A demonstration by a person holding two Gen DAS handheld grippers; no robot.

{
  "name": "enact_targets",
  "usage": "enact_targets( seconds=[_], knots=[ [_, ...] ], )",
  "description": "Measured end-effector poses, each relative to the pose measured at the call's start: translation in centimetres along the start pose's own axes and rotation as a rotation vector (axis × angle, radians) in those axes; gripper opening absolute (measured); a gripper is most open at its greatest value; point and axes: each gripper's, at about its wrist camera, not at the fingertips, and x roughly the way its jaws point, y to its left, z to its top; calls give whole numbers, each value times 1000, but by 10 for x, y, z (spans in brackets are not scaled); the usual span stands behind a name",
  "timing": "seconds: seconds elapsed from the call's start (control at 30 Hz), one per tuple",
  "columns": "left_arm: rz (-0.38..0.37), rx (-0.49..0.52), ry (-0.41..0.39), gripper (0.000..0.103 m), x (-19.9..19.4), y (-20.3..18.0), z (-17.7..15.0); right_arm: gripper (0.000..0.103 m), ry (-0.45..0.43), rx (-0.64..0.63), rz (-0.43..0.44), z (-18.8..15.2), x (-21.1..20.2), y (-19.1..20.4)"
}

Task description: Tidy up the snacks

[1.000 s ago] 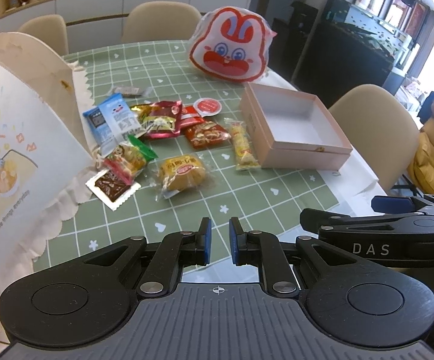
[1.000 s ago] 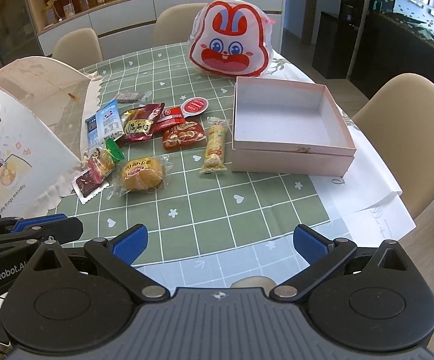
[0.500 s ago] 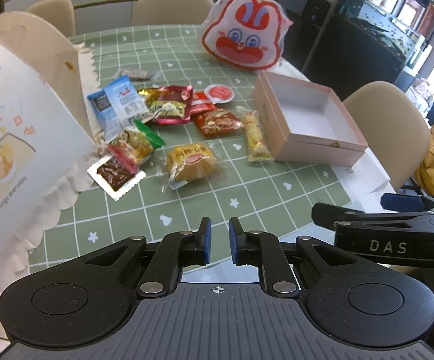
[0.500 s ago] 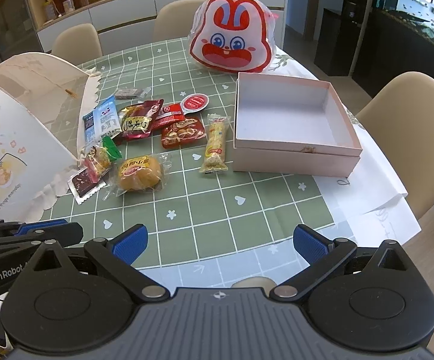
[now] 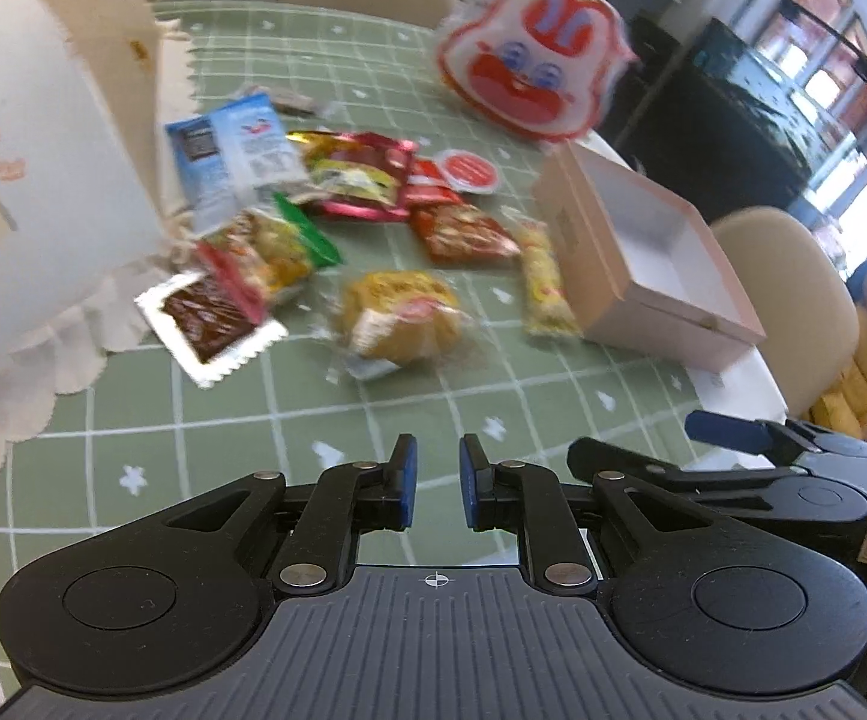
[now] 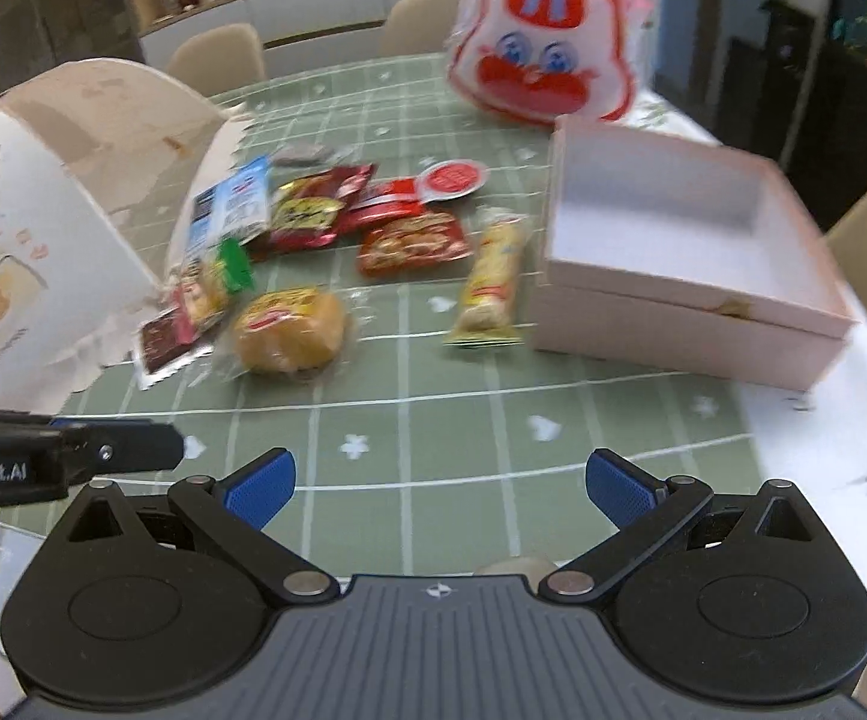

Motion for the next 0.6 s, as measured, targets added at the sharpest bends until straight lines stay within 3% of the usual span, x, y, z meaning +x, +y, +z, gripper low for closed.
enact_targets(
  seconds=[0.2,0.3,0.43,0.6],
  knots=[
    [105,-150,-24,18,-9,36,6,103,-64,-192,111,47,34,36],
    [143,-184,1,18,-12,48,0,103,-45,-279,157,73,66,60],
    [155,-243,24,18,-17,61,-13,96,-36,-318,250,94,107,96],
    [160,-292,31,18,-28,78,-26,96,25,-372,261,98,147,130]
  ],
)
